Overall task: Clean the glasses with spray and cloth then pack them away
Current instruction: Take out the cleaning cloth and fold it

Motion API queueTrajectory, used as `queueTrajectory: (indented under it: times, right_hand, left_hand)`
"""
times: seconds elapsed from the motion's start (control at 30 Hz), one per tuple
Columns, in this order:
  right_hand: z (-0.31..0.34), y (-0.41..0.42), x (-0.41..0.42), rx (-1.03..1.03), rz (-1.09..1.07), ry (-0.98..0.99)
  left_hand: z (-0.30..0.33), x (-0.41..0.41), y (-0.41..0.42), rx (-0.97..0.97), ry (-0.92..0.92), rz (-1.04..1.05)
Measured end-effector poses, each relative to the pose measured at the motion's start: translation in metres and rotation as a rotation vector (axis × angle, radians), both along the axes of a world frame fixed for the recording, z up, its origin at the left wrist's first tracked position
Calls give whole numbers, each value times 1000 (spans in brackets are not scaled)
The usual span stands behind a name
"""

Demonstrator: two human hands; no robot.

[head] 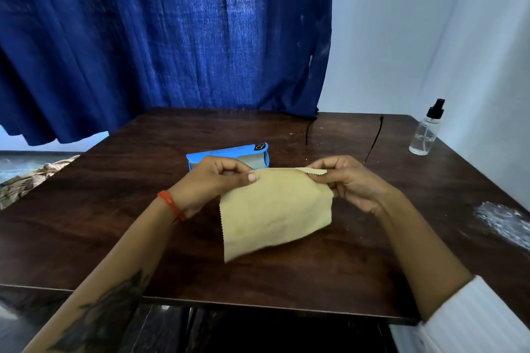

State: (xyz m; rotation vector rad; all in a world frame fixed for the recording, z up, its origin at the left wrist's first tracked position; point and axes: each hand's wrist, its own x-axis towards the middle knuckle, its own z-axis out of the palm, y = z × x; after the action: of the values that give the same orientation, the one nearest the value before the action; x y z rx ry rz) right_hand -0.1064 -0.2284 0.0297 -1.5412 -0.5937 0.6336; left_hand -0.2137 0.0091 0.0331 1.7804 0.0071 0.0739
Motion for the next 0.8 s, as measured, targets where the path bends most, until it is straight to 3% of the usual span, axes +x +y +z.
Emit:
queueTrajectory:
  times: [0.13, 0.27, 0.33, 0.5, 0.67, 0.73, 0.8]
  right_hand:
    - [-14, 13, 4, -188, -262, -182]
    - [-25, 20, 4, -212, -422, -450]
    - [-23, 17, 4, -212, -404, -555]
    - [-13, -11, 2, -269, -226, -549]
    - [-12, -28, -5, -346, 80, -473]
    - [-13, -29, -5, -388, 47, -513]
    - [-15, -27, -5, -383, -111, -589]
  left_hand:
    - [-9, 15, 1, 265, 39, 141]
    - [-19, 20, 0, 501, -35, 213]
    - [-20, 16, -2, 498, -124, 253]
    - [-22, -7, -6, 464, -272, 141]
    - [-26, -21, -12, 445, -131, -194]
    - [-28, -20, -14, 455, -115, -197]
    - [-30, -15, -13, 487, -162, -56]
